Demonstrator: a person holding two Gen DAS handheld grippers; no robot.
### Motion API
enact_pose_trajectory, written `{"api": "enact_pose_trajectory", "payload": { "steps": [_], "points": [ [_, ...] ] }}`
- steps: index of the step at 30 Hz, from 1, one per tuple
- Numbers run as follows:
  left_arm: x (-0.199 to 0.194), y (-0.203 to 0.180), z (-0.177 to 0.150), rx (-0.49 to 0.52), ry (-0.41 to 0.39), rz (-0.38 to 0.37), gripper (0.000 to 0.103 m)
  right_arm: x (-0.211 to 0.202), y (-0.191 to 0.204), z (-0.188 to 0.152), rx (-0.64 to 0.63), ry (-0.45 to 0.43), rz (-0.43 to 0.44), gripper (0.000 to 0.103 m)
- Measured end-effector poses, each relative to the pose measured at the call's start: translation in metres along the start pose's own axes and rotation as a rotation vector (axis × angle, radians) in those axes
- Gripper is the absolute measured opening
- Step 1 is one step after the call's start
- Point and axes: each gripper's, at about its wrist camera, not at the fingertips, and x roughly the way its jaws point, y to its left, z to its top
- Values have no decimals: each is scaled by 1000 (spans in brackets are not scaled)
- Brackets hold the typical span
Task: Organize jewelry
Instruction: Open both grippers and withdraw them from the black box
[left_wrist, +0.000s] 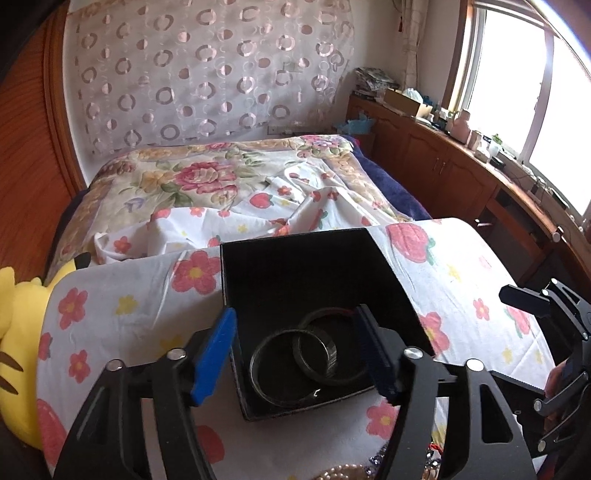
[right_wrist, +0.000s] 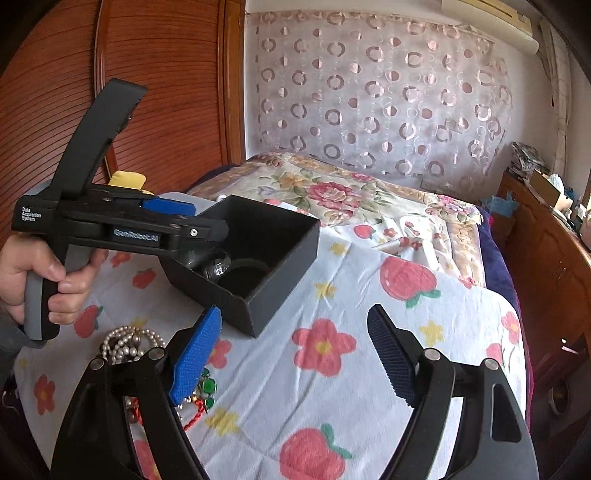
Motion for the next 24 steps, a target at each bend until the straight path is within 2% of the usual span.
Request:
{"api": "enact_pose_trajectory", "payload": {
  "steps": [4, 6, 10, 15, 18, 24],
  "points": [
    [-13, 1, -7, 4, -25, 5, 66, -5, 0, -6, 17, 10, 3, 83],
    [-23, 1, -13, 14, -49, 9, 73, -7, 3, -11, 19, 16, 14, 78],
    [-44, 3, -31, 19, -83, 2, 77, -11, 11, -23, 18, 31, 38, 70],
    [-68, 9, -57, 15, -122, -1, 89, -14, 28, -43, 12, 60, 89, 51],
    [-79, 11, -78, 13, -150, 12, 95, -15, 38, -52, 7, 76, 116, 49],
    [-92, 13, -115, 7, -155, 18, 95, -10, 51, -52, 13, 88, 168, 49]
  ]
}}
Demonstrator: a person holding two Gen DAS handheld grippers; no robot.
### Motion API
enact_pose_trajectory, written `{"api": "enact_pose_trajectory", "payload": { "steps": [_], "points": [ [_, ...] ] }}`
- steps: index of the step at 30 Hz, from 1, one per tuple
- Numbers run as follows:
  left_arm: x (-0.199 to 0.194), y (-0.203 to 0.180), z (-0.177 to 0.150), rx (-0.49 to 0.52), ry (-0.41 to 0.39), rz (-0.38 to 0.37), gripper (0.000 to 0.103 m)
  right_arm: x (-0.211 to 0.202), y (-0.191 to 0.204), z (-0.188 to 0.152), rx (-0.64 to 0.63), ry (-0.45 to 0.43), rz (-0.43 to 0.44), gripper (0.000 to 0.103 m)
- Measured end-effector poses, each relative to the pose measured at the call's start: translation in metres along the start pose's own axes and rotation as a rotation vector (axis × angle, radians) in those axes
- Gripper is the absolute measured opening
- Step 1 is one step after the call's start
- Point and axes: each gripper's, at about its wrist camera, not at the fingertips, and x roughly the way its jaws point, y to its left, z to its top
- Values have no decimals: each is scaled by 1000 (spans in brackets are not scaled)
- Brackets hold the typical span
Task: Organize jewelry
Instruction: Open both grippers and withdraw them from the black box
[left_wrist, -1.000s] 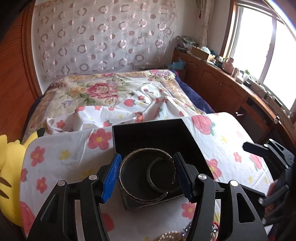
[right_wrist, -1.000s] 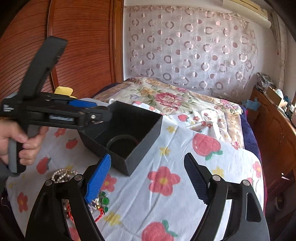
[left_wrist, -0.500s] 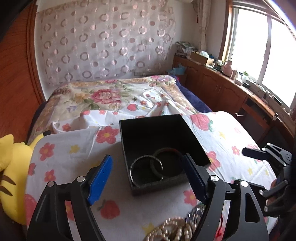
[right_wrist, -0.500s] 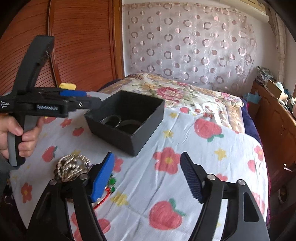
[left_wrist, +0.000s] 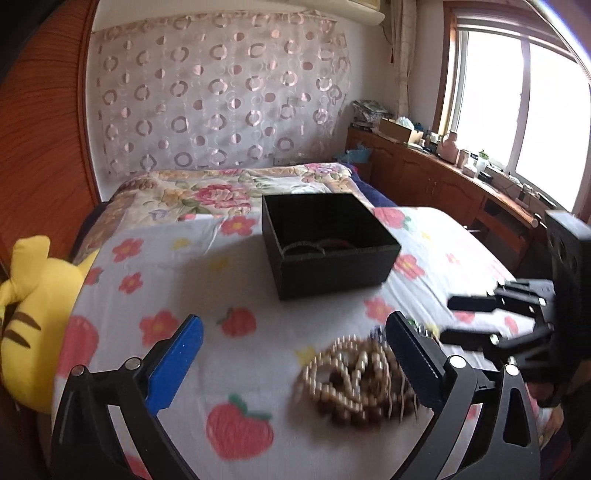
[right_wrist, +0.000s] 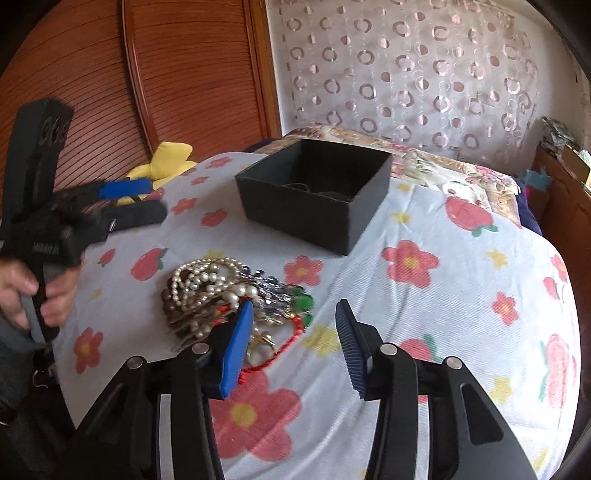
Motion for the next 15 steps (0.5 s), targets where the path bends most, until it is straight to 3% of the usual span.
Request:
{"api": "enact_pose_trajectory", "payload": {
  "steps": [15],
  "points": [
    [-25, 3, -41, -26, 13, -14, 95, 31, -9, 11, 87, 87, 50, 46]
  ]
}}
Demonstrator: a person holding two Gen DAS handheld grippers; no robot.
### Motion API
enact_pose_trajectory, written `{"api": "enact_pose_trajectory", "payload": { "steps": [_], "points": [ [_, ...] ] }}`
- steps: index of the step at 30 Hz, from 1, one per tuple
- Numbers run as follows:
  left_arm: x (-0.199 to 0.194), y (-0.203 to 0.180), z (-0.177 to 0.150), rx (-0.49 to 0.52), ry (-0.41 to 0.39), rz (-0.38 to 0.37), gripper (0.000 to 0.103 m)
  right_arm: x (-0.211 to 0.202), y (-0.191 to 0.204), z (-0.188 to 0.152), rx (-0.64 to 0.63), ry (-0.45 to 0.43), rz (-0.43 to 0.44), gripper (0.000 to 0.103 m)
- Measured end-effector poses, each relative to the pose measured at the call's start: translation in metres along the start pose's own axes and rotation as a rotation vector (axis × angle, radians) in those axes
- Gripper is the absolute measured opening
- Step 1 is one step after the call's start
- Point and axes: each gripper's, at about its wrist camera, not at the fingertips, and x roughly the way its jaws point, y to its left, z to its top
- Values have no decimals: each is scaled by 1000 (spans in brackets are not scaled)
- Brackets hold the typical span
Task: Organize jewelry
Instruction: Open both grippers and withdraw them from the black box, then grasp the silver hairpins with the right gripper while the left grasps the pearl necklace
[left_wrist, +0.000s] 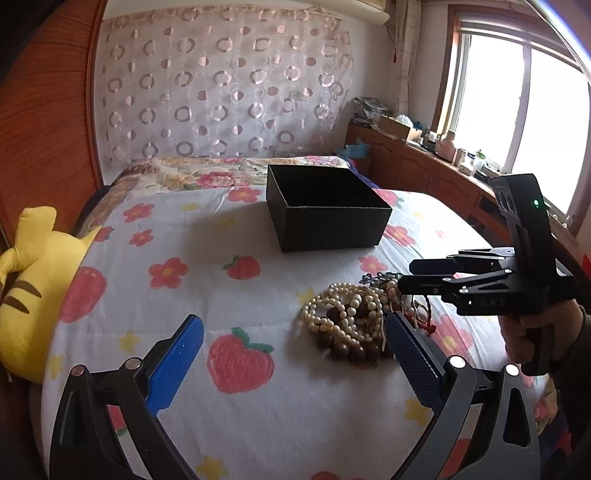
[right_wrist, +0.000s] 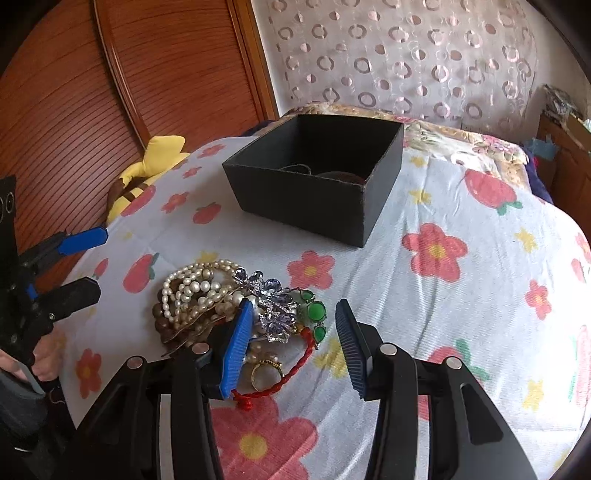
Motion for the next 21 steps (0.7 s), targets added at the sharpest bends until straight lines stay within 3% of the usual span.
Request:
{"api": "enact_pose_trajectory", "payload": {
  "steps": [1, 3, 6, 11, 21],
  "points": [
    [-1, 0, -1, 4, 0, 6, 95, 0, -1, 1, 1, 3, 8, 44],
    [-2, 1, -2, -1, 1, 4, 95, 0, 2, 2, -6, 6, 29, 30],
    [-2, 2, -2, -5, 5, 2, 95, -2, 10, 3, -39, 6, 13, 21],
    [-1, 2, -1, -4, 10, -2, 95, -11, 16, 0, -81, -15, -7, 21],
    [3, 1, -1, -4, 28, -3, 95, -55, 30, 2, -169, -141, -72, 21]
  ]
}}
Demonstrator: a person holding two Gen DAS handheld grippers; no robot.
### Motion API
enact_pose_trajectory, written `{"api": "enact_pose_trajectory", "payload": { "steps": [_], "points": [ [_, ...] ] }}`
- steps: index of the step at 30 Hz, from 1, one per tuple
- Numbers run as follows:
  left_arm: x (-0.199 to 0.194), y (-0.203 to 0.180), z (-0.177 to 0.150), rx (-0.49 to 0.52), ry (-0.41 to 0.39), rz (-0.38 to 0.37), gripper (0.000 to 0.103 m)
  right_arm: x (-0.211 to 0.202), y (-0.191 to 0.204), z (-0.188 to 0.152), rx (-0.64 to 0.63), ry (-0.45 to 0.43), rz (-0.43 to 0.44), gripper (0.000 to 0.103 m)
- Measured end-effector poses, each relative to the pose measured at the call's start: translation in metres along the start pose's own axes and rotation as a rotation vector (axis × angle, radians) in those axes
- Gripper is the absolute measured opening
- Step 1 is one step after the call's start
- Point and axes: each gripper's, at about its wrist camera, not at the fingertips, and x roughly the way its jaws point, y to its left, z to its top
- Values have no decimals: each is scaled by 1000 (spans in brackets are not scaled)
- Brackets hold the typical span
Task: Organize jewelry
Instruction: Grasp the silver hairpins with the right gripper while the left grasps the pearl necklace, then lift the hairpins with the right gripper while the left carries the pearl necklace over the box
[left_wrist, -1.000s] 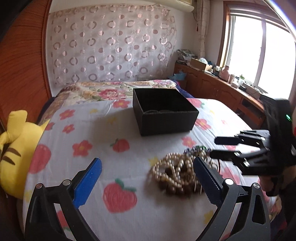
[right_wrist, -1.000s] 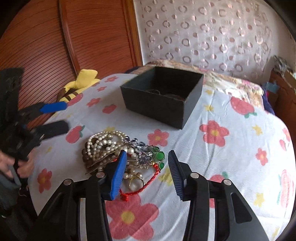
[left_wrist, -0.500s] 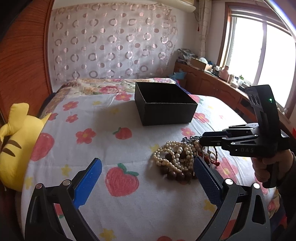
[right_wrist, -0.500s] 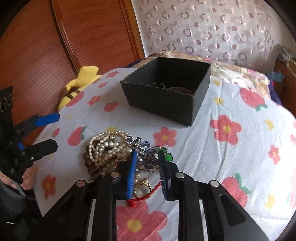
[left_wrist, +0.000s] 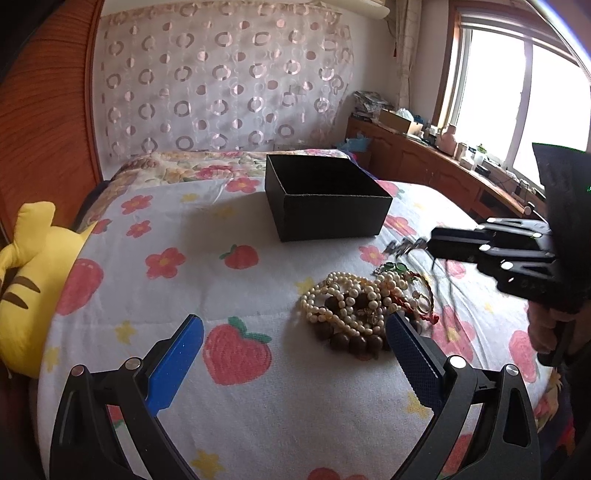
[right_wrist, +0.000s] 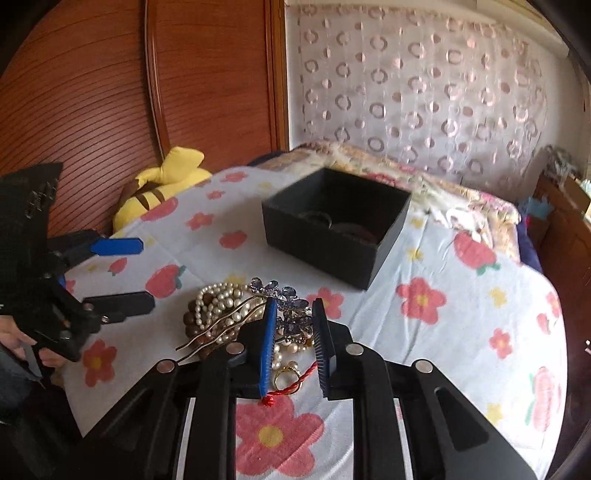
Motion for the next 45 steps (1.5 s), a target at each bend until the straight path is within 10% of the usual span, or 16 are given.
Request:
{"api": "enact_pose_trajectory", "payload": {
  "steps": [9, 19, 33, 45],
  "points": [
    [6, -4, -2, 20, 31, -22, 95, -20, -14, -10, 30, -18, -59, 21],
    [18, -13, -3, 40, 108, -116, 44, -22, -24, -50, 102, 18, -89, 21],
    [55, 9, 12, -115, 203, -202, 21, -30, -15, -66, 128, 3, -85, 21],
    [42, 1, 32, -52, 132, -177, 5, -32, -14, -62, 126, -1, -87, 21]
  ]
}}
